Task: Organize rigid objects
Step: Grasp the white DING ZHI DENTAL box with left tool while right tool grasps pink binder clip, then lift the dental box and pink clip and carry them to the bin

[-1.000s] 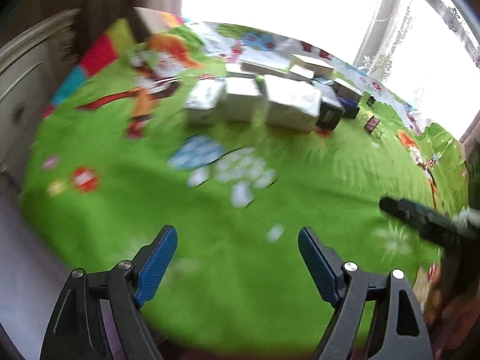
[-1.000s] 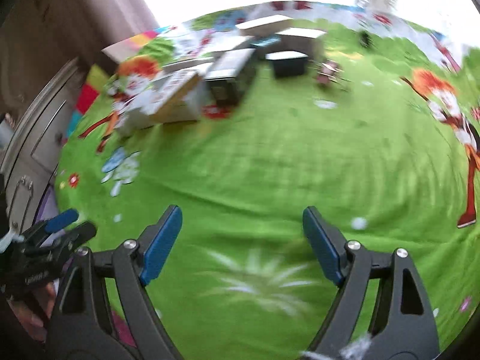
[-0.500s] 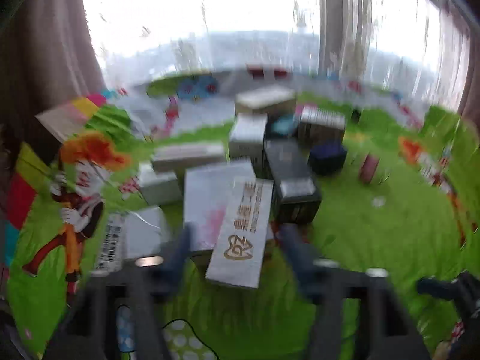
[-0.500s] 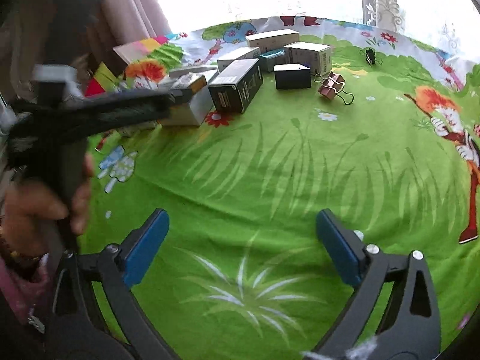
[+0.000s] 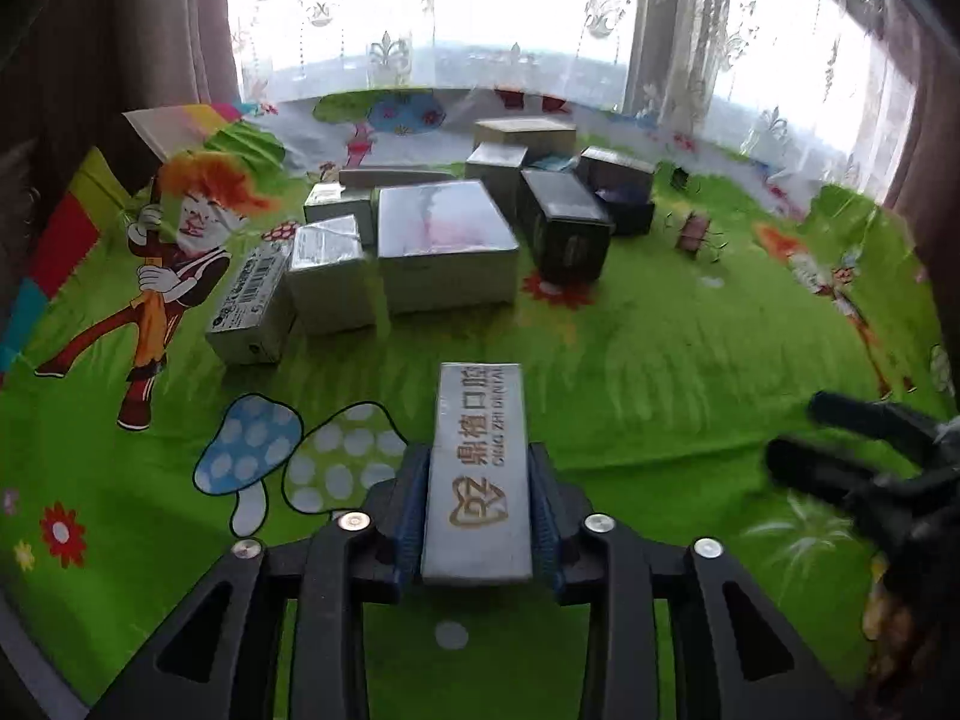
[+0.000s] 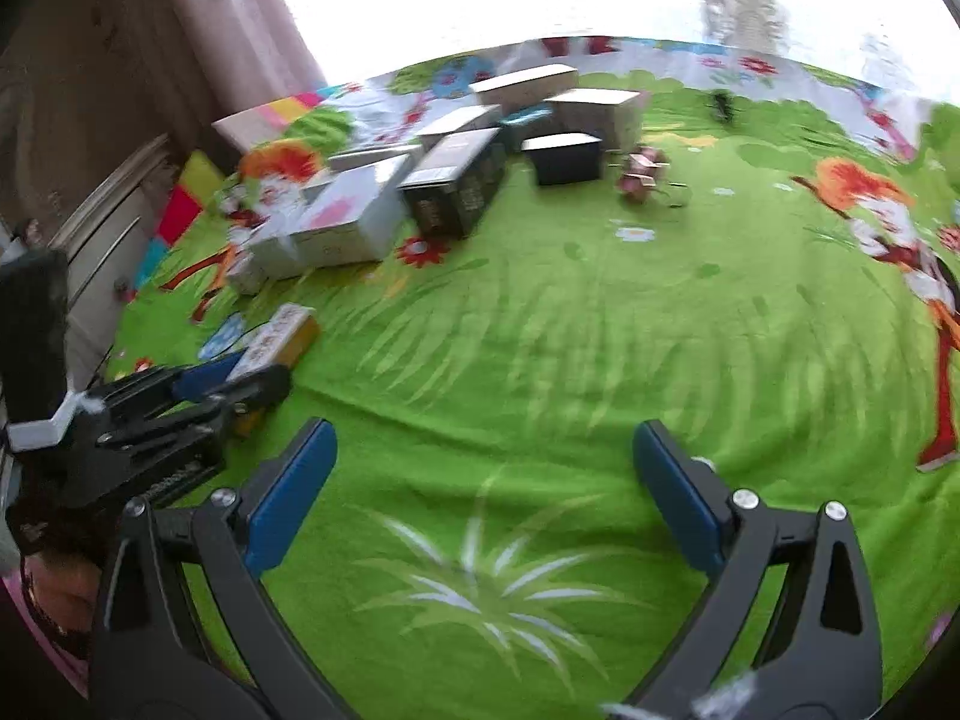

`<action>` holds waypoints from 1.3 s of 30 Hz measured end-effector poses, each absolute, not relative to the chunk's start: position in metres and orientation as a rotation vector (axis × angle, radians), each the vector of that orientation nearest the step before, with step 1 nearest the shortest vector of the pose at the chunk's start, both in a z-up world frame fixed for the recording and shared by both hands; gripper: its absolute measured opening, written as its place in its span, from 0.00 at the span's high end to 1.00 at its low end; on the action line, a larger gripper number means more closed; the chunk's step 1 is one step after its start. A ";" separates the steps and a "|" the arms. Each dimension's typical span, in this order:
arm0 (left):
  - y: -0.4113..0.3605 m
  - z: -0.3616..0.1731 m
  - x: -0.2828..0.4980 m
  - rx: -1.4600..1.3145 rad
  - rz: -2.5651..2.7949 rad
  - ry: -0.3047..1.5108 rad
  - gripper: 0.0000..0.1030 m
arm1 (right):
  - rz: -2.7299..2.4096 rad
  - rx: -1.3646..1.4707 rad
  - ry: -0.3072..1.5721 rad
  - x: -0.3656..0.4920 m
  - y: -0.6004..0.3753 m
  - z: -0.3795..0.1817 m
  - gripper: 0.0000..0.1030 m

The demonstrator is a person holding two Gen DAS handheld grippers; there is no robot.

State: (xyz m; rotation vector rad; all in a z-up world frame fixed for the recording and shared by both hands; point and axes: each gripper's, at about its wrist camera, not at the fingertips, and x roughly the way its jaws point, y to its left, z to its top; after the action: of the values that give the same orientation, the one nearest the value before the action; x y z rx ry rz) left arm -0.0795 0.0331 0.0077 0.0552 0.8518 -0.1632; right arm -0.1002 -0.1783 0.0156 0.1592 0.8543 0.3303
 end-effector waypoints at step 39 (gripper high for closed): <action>0.029 0.006 -0.082 0.103 -0.151 0.818 0.70 | 0.196 -0.092 0.870 -0.055 -0.247 0.017 0.65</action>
State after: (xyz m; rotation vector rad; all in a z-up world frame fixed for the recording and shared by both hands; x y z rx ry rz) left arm -0.0823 0.0286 0.0061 0.1031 0.8178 -0.1513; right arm -0.0546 -0.2474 0.0165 -0.0918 0.8699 0.1959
